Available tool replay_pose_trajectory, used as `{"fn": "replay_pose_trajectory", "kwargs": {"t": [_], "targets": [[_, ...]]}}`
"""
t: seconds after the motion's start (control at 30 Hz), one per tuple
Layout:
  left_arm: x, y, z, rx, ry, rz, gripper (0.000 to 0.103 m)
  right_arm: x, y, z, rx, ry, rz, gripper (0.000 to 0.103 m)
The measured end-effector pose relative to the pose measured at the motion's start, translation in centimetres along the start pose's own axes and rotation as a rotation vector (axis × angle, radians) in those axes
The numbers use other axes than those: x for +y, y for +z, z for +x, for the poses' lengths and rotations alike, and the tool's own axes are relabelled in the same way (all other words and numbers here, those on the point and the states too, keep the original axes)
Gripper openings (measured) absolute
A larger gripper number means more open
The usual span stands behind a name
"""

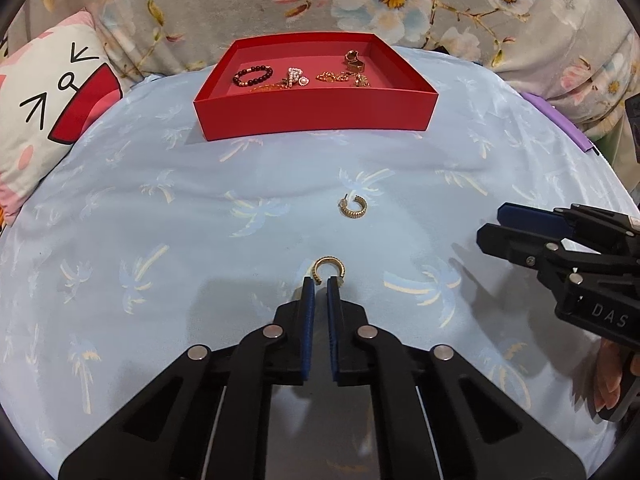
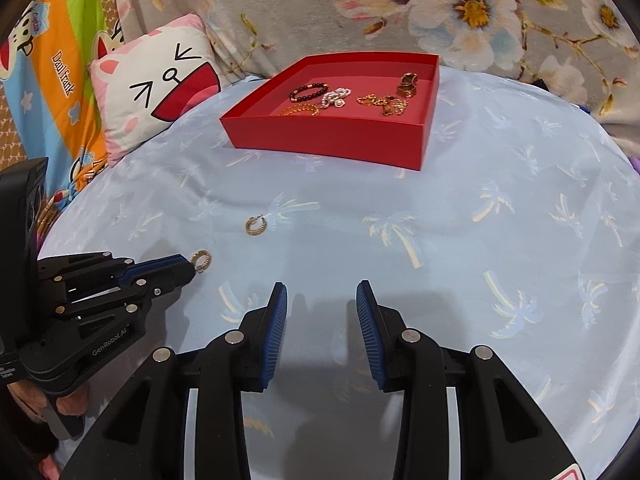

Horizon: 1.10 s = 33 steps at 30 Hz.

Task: Organize jewelry
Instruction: 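Close the left tool on the gold hoop earring, then grasp the second gold hoop earring with the right tool while the left holds its hoop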

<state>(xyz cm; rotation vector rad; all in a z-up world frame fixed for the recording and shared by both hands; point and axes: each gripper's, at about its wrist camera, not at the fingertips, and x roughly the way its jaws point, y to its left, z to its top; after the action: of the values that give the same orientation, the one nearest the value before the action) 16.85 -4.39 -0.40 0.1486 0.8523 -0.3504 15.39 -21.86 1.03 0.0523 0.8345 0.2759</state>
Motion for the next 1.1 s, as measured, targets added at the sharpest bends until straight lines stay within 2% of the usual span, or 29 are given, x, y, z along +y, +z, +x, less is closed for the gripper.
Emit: {"fn": "replay_pose_trajectory", "kwargs": {"t": [0.2, 0.23, 0.27, 0.33, 0.53, 0.67, 0.9, 1.1], "targets": [[0.0, 0.0, -0.1, 0.002, -0.011, -0.007, 0.007, 0.9, 0.1, 0.0, -0.004, 0.01, -0.024, 0.036], [-0.1, -0.1, -0.1, 0.004, -0.019, -0.006, 0.013, 0.9, 0.1, -0.1, -0.006, 0.01, -0.022, 0.036], [-0.2, -0.1, -0.1, 0.004, -0.024, -0.005, 0.024, 0.7, 0.1, -0.1, -0.007, 0.011, -0.017, 0.036], [-0.5, 0.0, -0.2, -0.005, -0.012, 0.003, 0.033, 0.5, 0.2, -0.2, -0.008, 0.014, -0.008, 0.036], [-0.9, 0.5, 0.6, -0.008, 0.013, 0.011, 0.033, 0.6, 0.3, -0.2, -0.009, 0.017, -0.01, 0.036], [-0.7, 0.7, 0.7, -0.009, 0.011, 0.004, 0.016, 0.8, 0.4, -0.1, -0.005, 0.021, -0.013, 0.036], [0.0, 0.8, 0.3, -0.011, -0.001, -0.012, 0.016, 1.9, 1.5, 1.1, 0.004, 0.032, -0.032, 0.036], [2.8, 1.2, -0.5, -0.033, 0.031, -0.089, 0.016, 4.0, 3.4, 3.7, 0.03, 0.058, -0.071, 0.036]]}}
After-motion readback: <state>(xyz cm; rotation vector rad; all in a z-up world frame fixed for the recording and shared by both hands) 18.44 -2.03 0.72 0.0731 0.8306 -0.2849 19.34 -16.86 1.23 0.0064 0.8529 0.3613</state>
